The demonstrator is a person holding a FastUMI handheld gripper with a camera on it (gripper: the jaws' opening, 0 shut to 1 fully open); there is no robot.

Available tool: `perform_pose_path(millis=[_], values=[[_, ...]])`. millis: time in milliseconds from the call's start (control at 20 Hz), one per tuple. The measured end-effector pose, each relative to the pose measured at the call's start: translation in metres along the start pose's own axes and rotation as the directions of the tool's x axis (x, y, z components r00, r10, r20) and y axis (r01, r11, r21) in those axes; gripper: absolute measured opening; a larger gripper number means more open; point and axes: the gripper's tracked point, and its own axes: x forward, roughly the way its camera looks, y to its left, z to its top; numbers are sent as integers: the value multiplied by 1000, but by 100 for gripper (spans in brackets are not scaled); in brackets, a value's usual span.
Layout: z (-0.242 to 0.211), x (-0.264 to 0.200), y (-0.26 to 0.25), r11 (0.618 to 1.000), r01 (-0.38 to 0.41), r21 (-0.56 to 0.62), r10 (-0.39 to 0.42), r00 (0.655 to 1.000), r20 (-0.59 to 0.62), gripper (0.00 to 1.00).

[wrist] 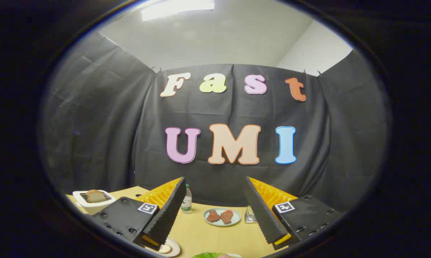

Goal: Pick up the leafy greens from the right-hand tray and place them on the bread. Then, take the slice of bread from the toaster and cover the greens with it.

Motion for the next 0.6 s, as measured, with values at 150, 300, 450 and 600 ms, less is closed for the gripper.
perform_pose_path(millis=[150, 300, 450, 600], values=[[1, 0, -5, 1000, 1, -6, -1, 1000, 3, 100], [0, 0, -7, 1000, -1, -8, 1, 1000, 2, 100], [-2, -1, -8, 1000, -10, -9, 9, 1000, -1, 100], [-2, -2, -8, 1000, -21, -9, 21, 1000, -3, 100]])
